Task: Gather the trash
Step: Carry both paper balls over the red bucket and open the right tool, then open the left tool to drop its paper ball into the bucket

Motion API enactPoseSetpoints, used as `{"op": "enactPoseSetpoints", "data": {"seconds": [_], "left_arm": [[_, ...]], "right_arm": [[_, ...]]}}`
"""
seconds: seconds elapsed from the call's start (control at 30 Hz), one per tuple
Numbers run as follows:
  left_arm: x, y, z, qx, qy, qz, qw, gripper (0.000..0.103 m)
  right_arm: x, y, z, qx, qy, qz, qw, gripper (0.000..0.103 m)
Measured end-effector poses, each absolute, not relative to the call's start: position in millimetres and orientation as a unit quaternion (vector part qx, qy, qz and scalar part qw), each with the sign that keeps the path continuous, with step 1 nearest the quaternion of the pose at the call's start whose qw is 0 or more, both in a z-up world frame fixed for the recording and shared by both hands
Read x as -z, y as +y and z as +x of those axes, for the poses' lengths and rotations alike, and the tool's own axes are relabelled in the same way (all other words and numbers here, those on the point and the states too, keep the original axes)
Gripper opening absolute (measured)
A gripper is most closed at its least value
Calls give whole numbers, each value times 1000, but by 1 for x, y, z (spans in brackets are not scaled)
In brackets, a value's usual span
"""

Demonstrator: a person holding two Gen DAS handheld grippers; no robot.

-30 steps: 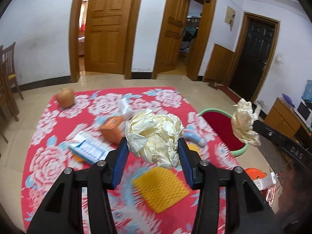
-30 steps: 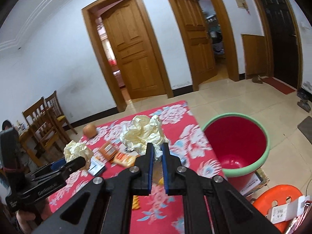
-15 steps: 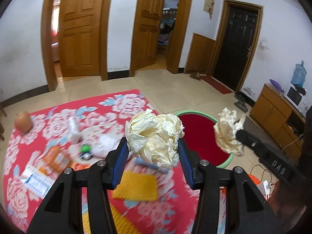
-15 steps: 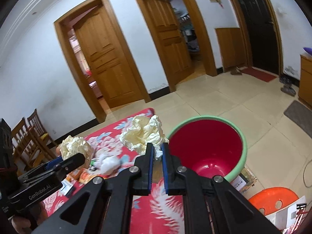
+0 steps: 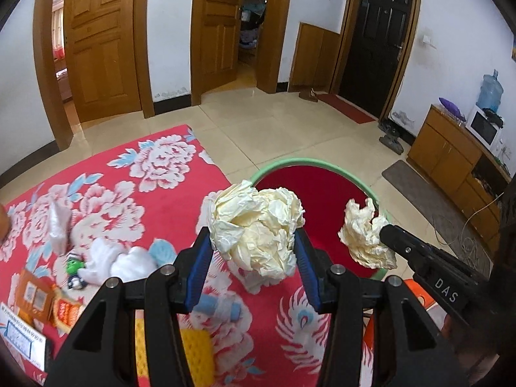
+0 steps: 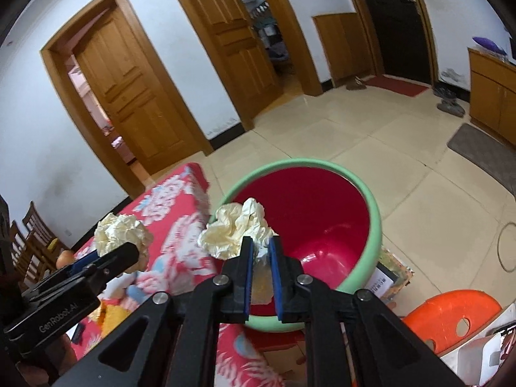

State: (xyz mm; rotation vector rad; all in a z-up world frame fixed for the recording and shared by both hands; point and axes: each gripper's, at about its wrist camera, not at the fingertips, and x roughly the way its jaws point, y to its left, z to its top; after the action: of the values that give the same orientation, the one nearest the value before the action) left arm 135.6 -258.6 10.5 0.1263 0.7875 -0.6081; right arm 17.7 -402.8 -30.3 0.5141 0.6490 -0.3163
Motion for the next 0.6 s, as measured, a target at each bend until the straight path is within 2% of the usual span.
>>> {"op": "enactPoseSetpoints", "data": {"seconds": [0.1,0.2,0.5,0.6], "left_arm": [[-5,-270,142,299,385,59,871,51],[-2,-279,145,306,384,64,869,51],[13,-301,156,318,397,75,858,52],[15,-306,158,321,398,80,856,55]], "right_arm": [[34,-410,18,167,317,255,898,22],[37,-420,17,179,317,261,894,46],[33,-426,2,208,302,273,889,57],[34,-431,-2,214,295,281,888,59]]}}
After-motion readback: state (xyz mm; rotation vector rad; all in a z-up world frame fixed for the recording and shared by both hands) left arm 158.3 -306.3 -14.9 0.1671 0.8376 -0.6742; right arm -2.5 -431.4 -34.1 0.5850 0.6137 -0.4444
